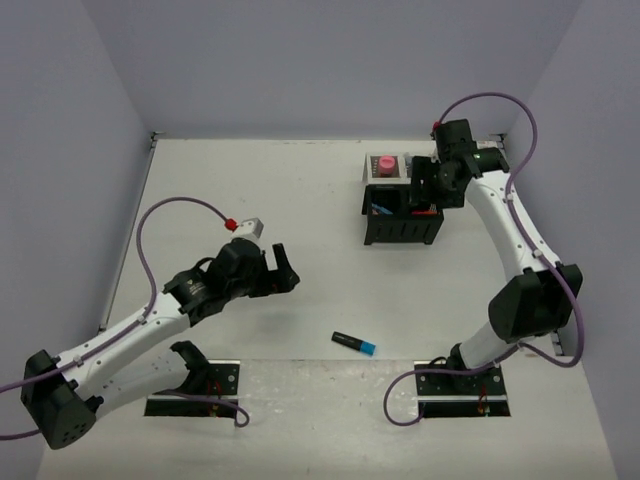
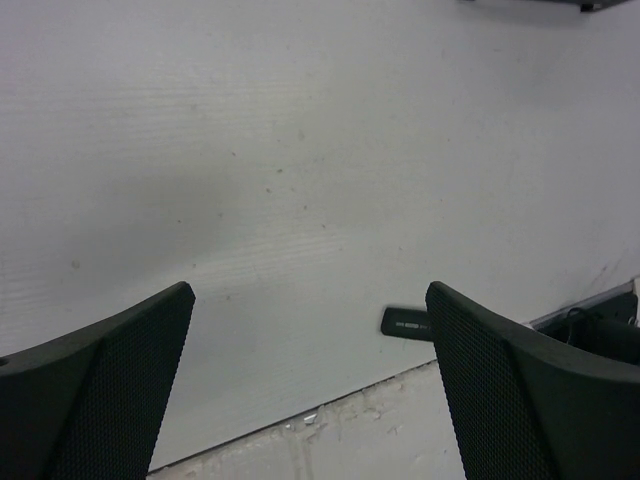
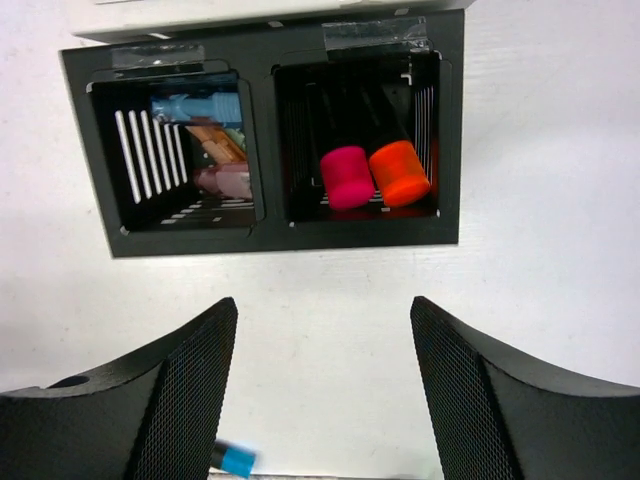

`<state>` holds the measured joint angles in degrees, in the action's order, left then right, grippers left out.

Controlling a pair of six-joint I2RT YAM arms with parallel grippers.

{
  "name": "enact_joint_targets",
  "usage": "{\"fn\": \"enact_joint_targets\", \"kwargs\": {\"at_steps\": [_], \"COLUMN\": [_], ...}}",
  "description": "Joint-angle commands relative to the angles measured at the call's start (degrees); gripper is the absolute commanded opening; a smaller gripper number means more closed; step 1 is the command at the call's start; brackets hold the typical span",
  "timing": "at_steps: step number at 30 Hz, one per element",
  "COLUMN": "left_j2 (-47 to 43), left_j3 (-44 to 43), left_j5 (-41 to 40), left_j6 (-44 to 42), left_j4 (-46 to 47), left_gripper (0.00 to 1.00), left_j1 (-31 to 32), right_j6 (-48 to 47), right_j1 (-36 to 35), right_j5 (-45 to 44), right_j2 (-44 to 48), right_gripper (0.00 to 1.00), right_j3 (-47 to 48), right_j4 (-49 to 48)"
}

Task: Sort the stationery into containers
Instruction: Place the pen in the storage box, then pick up the pen from the corner of the board.

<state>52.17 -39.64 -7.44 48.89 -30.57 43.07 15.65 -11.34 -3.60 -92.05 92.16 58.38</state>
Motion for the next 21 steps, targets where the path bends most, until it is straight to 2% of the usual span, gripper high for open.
{"fn": "enact_joint_targets", "kwargs": {"at_steps": [1, 3, 5, 6, 8, 11, 15, 17, 21], "left_j2": [7.22, 12.18, 17.06, 19.14, 22.72, 25.95, 33.63, 38.41, 47.27], "left_j3": [-1.78, -4.57, -7.78, -8.59, -8.8, -9.62, -16.72, -20.72, -27.11], "left_j5": [-3.06, -6.89, -11.17, -12.95, -13.02, -11.11, -8.58, -6.83, -2.86], "left_j6": [3.15, 7.36, 18.43, 24.4, 35.13, 47.12, 53.56, 54.81, 54.81], "left_j4": [6.62, 3.98, -0.64, -3.28, -5.92, -5.14, -8.26, -11.5, -15.8], "left_gripper": [1.0, 1.0, 1.0, 1.0, 1.0, 1.0, 0.98, 0.93, 0.88], "left_j1": [11.42, 15.97, 18.98, 20.08, 22.88, 25.78, 26.81, 26.98, 27.33], "right_j6": [1.35, 1.96, 2.72, 2.93, 3.06, 3.68, 3.13, 3.59, 3.77], "right_j1": [-1.79, -1.93, -1.98, -2.01, -2.02, -2.02, -1.96, -2.02, -1.93], "right_j5": [-0.18, 0.44, 0.45, 0.64, 1.98, 2.98, 8.51, 12.01, 13.27], "right_j2": [14.59, 18.75, 22.82, 24.92, 31.52, 36.31, 38.11, 37.91, 38.08], "right_gripper": [0.72, 0.73, 0.74, 0.79, 0.97, 0.99, 0.99, 0.99, 0.99], "right_j3": [-6.14, -9.47, -13.22, -15.01, -19.88, -26.04, -27.91, -27.99, -28.35], "right_j4": [-5.97, -7.6, -10.57, -12.31, -20.28, -26.02, -27.58, -27.88, -29.02]}}
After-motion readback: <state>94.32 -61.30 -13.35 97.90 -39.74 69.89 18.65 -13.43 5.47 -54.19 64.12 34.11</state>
